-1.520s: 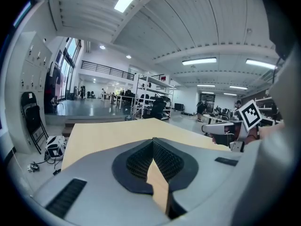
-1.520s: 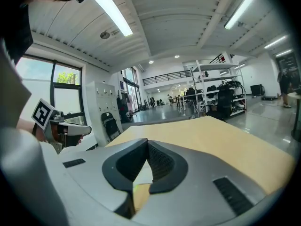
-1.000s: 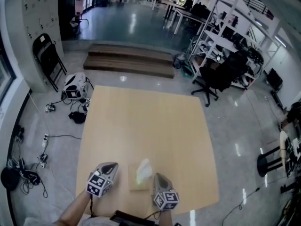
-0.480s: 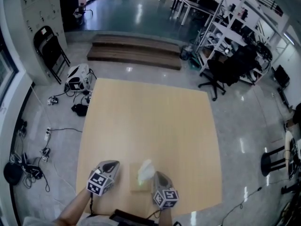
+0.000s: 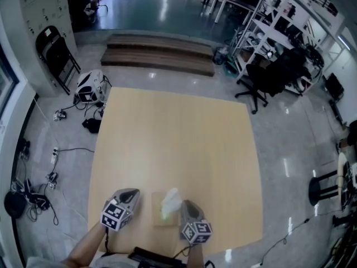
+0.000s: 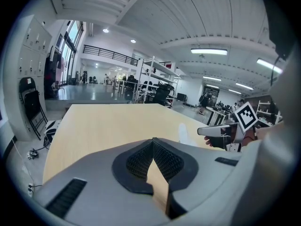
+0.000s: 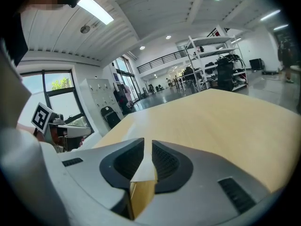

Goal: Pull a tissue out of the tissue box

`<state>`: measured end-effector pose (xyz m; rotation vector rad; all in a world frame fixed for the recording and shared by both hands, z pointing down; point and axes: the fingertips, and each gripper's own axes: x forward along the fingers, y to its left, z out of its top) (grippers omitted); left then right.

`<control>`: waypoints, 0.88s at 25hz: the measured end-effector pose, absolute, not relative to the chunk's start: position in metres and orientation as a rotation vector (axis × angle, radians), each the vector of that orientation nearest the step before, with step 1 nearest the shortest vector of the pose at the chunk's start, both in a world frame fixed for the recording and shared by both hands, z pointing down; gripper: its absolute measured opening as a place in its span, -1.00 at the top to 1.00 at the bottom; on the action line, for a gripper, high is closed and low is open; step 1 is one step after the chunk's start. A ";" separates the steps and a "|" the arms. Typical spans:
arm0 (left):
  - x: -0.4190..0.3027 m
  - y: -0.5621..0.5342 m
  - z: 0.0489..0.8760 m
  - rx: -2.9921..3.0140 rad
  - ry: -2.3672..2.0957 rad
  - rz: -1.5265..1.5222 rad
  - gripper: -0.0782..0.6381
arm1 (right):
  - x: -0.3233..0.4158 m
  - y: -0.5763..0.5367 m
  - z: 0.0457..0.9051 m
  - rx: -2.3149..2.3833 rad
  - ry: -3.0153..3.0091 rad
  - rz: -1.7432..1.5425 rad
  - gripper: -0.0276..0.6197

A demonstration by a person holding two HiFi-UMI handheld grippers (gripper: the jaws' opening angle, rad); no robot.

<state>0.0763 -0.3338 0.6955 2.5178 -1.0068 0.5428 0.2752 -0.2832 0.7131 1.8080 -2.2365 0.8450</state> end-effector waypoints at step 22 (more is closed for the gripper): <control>0.069 -0.338 0.700 2.492 -1.027 0.553 0.76 | 0.253 -0.277 0.745 1.594 -2.263 1.026 0.09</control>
